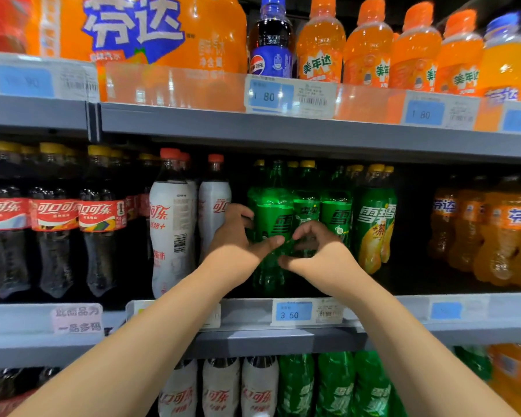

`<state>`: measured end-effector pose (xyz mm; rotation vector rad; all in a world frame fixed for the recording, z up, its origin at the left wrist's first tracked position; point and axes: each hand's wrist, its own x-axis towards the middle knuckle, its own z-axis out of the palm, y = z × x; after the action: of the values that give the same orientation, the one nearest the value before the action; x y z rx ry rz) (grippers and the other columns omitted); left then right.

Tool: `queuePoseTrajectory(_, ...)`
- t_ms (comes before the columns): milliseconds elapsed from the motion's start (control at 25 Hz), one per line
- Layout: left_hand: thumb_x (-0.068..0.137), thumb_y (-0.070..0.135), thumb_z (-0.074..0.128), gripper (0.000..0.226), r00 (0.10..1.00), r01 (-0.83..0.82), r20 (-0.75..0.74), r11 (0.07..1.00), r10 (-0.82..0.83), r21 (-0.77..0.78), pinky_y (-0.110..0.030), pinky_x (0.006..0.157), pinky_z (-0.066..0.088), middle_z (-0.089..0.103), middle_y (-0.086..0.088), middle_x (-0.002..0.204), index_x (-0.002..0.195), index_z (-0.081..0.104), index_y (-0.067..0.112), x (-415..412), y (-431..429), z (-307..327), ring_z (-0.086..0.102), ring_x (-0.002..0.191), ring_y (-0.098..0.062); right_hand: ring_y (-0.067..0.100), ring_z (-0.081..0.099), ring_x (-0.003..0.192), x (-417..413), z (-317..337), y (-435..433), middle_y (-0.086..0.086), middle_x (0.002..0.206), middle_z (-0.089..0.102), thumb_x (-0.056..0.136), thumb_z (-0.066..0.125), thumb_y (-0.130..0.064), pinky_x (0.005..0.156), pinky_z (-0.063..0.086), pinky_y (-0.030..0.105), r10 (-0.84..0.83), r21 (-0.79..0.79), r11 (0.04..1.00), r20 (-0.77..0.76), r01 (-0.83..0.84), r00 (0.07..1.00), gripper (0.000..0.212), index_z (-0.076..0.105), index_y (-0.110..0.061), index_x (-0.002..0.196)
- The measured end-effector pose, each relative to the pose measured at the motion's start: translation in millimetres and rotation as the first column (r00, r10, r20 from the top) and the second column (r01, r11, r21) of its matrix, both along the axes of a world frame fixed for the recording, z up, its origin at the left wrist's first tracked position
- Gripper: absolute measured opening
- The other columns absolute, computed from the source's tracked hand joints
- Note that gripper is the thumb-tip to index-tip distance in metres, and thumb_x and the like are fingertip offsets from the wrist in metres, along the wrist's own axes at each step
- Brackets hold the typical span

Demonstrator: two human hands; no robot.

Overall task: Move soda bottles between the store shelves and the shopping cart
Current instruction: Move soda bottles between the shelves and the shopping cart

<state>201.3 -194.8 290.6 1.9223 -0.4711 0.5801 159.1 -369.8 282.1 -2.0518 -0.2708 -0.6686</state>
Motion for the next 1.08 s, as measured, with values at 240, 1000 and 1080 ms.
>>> queuePoseTrajectory(240, 0.076, 0.031, 0.087, 0.062, 0.996, 0.082, -0.037, 0.996, -0.083, -0.031, -0.04, 0.087, 0.057, 0.062, 0.004, 0.115, 0.117, 0.041, 0.031, -1, 5, -2, 0.067, 0.097, -0.018, 0.035, 0.073, 0.075, 3, -2, 1, 0.005, 0.072, 0.07, 0.076, 0.086, -0.014, 0.073, 0.061, 0.059, -0.039, 0.047, 0.998, -0.079, 0.043, 0.996, 0.029, 0.06, -0.026, 0.081)
queuePoseTrajectory(1000, 0.082, 0.049, 0.078, 0.053, 0.997, -0.056, -0.033, 0.955, 0.068, 0.291, -0.011, 0.063, 0.041, 0.067, 0.012, 0.11, 0.122, 0.047, 0.032, -31, 25, -4, 0.064, 0.085, 0.0, 0.023, 0.067, 0.1, 4, 1, 3, -0.007, 0.106, 0.064, 0.077, 0.088, -0.017, 0.089, 0.059, 0.049, 0.015, 0.098, 0.995, -0.166, 0.001, 0.986, 0.043, 0.052, -0.033, 0.093)
queuePoseTrajectory(1080, 0.082, 0.049, 0.079, 0.06, 0.992, -0.012, -0.111, 0.94, 0.053, 0.341, -0.018, 0.072, 0.05, 0.071, 0.007, 0.113, 0.13, 0.051, 0.027, -27, 20, -4, 0.067, 0.089, -0.007, 0.024, 0.067, 0.097, 6, 0, 3, -0.008, 0.099, 0.063, 0.073, 0.091, -0.019, 0.086, 0.06, 0.05, -0.018, 0.089, 0.995, -0.165, 0.033, 0.986, 0.041, 0.055, -0.03, 0.089)
